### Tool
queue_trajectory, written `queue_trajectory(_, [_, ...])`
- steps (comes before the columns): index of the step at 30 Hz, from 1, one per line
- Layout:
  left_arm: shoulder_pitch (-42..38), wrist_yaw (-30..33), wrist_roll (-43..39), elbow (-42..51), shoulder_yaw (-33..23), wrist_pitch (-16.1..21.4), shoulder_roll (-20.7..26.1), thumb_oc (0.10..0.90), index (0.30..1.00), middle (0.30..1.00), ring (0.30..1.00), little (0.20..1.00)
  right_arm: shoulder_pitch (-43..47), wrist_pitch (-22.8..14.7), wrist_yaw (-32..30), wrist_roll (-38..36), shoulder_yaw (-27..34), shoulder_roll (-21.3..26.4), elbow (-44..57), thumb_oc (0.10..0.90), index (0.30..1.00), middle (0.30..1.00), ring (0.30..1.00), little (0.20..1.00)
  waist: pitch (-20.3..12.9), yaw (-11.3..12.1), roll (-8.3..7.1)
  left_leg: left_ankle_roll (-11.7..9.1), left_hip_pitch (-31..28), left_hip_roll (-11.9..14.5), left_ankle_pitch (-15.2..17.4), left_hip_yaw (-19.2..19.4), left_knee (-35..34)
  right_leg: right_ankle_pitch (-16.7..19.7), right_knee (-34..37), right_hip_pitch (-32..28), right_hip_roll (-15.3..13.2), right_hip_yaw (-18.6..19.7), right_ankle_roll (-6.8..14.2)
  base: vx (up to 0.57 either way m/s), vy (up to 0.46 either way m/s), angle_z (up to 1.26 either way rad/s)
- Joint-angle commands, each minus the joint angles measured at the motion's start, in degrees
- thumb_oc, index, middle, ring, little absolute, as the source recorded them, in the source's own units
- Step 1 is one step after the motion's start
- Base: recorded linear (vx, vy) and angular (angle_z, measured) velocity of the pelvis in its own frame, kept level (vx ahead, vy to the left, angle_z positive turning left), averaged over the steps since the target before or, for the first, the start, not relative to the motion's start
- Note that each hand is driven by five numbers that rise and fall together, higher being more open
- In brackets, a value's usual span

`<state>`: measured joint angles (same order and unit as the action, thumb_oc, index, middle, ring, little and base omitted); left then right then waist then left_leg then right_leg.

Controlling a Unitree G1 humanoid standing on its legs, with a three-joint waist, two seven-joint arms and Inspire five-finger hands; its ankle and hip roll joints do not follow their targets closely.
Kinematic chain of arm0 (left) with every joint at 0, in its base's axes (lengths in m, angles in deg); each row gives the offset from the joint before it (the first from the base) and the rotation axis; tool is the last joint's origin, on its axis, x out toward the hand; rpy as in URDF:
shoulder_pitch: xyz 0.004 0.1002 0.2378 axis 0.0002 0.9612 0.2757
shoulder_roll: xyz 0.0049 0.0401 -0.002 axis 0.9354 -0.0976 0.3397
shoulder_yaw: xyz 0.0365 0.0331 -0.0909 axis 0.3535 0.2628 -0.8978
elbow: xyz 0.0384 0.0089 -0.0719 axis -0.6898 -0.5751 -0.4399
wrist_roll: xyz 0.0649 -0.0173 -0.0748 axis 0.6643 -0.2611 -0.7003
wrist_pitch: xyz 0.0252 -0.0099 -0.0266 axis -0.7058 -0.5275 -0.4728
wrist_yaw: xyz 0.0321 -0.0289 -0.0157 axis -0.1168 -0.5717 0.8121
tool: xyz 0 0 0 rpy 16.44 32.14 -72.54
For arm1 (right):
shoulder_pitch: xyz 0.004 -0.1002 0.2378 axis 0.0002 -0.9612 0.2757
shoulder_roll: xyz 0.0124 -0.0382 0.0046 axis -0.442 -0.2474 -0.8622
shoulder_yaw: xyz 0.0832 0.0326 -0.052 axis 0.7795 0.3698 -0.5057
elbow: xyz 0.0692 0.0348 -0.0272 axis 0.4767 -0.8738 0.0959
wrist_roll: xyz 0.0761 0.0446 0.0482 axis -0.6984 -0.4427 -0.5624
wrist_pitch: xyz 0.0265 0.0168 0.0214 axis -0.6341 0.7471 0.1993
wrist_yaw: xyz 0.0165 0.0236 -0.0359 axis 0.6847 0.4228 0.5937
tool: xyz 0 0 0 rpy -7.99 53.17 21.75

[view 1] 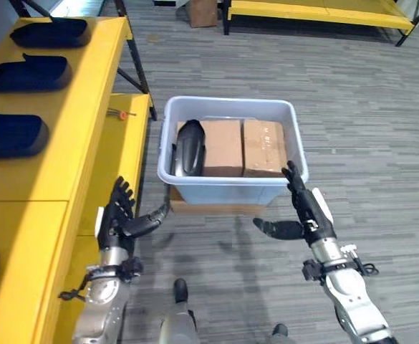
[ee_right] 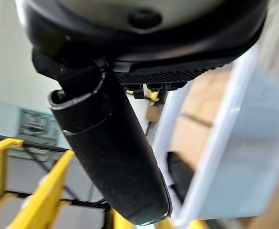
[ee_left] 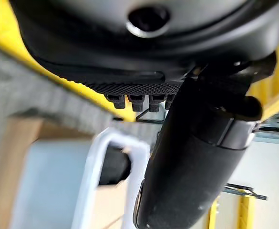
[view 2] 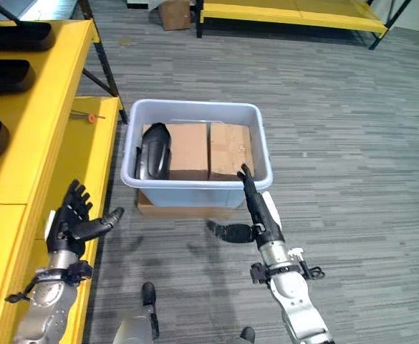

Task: Move parts from the plastic box to the shelf.

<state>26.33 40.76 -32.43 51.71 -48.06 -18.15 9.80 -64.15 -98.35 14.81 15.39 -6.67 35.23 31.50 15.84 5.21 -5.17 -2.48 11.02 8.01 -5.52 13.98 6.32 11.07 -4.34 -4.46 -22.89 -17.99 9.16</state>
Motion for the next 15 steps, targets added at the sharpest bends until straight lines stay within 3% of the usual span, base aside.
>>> queue_trajectory(1, [1.4,-0.1,0.7,7.4,-1.1,5.4,0.2,0.9,1.0,1.0,1.0,1.0,5.2,-5.9,-1.0,-0.4,2.1,2.5,3.8,0.9,1.0,1.0,1.0,1.0,-4.2,-0.9,-0.49,-2.0,0.6,4.0,1.0,-3.8,0.2,-2.3,-10.0,2.8,-0.8,1.5,3.1,0.13,0.266,-0.08])
queue_trajectory(4, [1.8,-0.1,1.1,7.9,-1.1,5.2,0.7,0.9,1.0,1.0,1.0,1.0,4.8,-5.7,-0.6,0.3,1.7,2.4,4.0,0.9,1.0,1.0,1.0,1.0,-3.9,-1.5,-0.1,-0.3,-1.1,1.8,1.8,-3.0,-0.7,1.2,-15.1,5.2,-1.6,1.3,2.8,0.09,0.19,0.05])
queue_trajectory(6, [2.0,-0.3,1.8,7.9,-0.7,4.6,0.8,0.9,1.0,1.0,1.0,1.0,4.3,-5.3,-0.1,0.7,1.2,2.2,3.8,0.9,1.0,1.0,1.0,1.0,-3.3,-2.3,0.68,0.9,-4.0,-0.1,3.2,-2.6,-2.2,0.9,-19.4,7.6,-1.1,1.2,2.6,0.21,0.3,-0.12])
queue_trajectory(7, [1.8,-0.5,1.9,7.8,0.0,4.8,0.4,0.9,1.0,1.0,1.0,1.0,4.2,-5.4,0.2,0.4,1.0,2.6,3.6,0.9,1.0,1.0,1.0,1.0,-1.9,-4.0,1.95,1.2,-6.8,-0.9,3.3,-2.6,-4.3,-3.0,-19.5,13.1,3.1,2.6,1.4,0.25,0.232,-0.28])
queue_trajectory(10, [1.5,-0.8,1.4,7.7,0.1,4.9,-0.2,0.9,1.0,1.0,1.0,1.0,4.2,-5.5,0.2,-0.3,1.1,2.7,3.6,0.9,1.0,1.0,1.0,1.0,-1.3,-4.8,2.54,0.6,-8.7,-1.5,3.9,-2.7,-5.5,-4.7,-13.0,13.9,3.8,0.1,0.7,0.19,0.04,-0.07])
queue_trajectory(11, [1.6,-1.0,1.6,7.7,-0.1,5.0,-0.6,0.9,1.0,1.0,1.0,1.0,4.4,-5.6,0.1,-0.4,0.9,2.7,3.3,0.9,1.0,1.0,1.0,1.0,-1.0,-5.1,2.6,0.0,-10.2,-1.7,4.9,-2.5,-6.1,-3.7,-6.8,14.5,2.9,-2.1,1.3,0.27,-0.122,0.42])
queue_trajectory(13, [1.3,-0.8,2.0,7.1,-0.8,5.3,-1.5,0.9,1.0,1.0,1.0,1.0,5.1,-5.6,-0.2,0.7,0.6,2.9,3.7,0.9,1.0,1.0,1.0,1.0,-0.9,-6.5,2.43,-2.1,-12.4,-0.7,5.7,-2.9,-7.0,1.3,3.2,16.5,1.0,-0.5,3.9,0.37,-0.193,0.28])
queue_trajectory(15, [1.1,-1.3,2.1,6.6,-0.7,5.3,-1.9,0.9,1.0,1.0,1.0,1.0,4.6,-5.4,0.2,1.0,0.9,3.1,4.4,0.9,1.0,1.0,1.0,1.0,-1.3,-6.6,1.87,-2.8,-13.8,-0.3,6.4,-3.4,-7.2,1.8,4.6,15.6,1.3,0.4,4.5,0.22,-0.147,0.27])
